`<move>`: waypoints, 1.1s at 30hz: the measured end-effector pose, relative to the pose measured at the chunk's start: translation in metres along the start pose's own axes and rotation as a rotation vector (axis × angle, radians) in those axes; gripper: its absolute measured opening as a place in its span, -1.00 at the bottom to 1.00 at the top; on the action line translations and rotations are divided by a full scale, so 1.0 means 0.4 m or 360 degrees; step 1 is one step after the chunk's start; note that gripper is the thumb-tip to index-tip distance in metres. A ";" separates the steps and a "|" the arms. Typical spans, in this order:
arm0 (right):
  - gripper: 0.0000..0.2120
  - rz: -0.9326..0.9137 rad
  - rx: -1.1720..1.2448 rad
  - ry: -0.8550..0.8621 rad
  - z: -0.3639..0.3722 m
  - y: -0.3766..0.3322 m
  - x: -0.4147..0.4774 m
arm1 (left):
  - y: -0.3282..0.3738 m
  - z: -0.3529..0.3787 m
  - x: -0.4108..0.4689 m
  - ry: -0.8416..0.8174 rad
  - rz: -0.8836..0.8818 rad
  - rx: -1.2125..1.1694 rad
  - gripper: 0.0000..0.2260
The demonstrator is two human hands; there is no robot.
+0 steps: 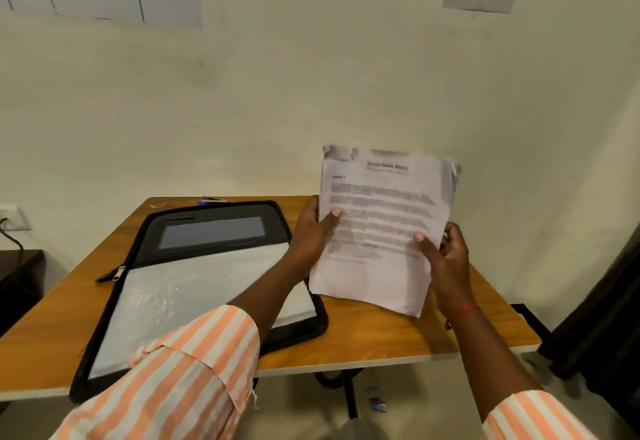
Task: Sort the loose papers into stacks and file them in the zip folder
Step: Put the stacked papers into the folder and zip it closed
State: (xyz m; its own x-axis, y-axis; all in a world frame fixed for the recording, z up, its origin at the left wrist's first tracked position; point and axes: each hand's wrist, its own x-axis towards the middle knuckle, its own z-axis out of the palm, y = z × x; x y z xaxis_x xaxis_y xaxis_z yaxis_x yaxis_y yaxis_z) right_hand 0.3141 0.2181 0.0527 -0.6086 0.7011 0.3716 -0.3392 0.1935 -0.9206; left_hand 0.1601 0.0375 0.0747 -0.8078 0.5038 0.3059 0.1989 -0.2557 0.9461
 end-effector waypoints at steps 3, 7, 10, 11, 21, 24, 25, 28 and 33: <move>-0.61 0.0030 0.0120 -0.0028 0.003 -0.002 -0.008 | -0.003 0.009 -0.031 -0.0029 0.0044 0.0012 -0.77; -0.59 0.0081 0.0016 -0.0046 0.015 0.017 -0.028 | -0.028 0.032 -0.056 -0.0028 0.0023 -0.0016 -0.78; -0.60 0.0098 -0.0048 -0.0024 0.018 0.022 -0.030 | -0.032 0.048 -0.060 0.0039 0.0058 0.0016 -0.80; -0.61 0.0098 -0.0055 -0.0023 0.018 0.019 -0.029 | -0.029 0.048 -0.057 0.0065 0.0119 0.0069 -0.79; -0.37 0.0134 -0.0067 -0.0201 -0.051 -0.094 0.092 | 0.138 -0.105 0.072 -0.0410 -0.0174 0.1281 -0.68; -0.42 0.0337 -0.0445 -0.0645 -0.061 -0.107 0.104 | 0.146 -0.149 0.071 -0.0639 -0.0220 0.1501 -0.78; -0.47 0.0423 -0.0581 -0.0840 -0.054 -0.107 0.100 | 0.140 -0.154 0.068 -0.0688 -0.0229 0.1517 -0.78; -0.61 0.0535 -0.0774 -0.1239 -0.017 -0.084 0.068 | 0.111 -0.158 0.059 -0.0827 -0.0292 0.1504 -0.83; -0.69 0.0461 -0.0824 -0.1281 0.019 -0.021 0.012 | 0.059 -0.148 0.035 -0.0942 -0.0365 0.1520 -0.70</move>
State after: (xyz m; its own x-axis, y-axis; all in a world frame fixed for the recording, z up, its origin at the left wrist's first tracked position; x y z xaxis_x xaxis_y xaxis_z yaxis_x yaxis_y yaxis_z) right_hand 0.3087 0.2148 0.0633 -0.9880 0.1318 -0.0809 0.1366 0.4983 -0.8562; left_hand 0.1205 -0.0101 0.0949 -0.5421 0.8315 -0.1216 0.6249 0.4956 0.6032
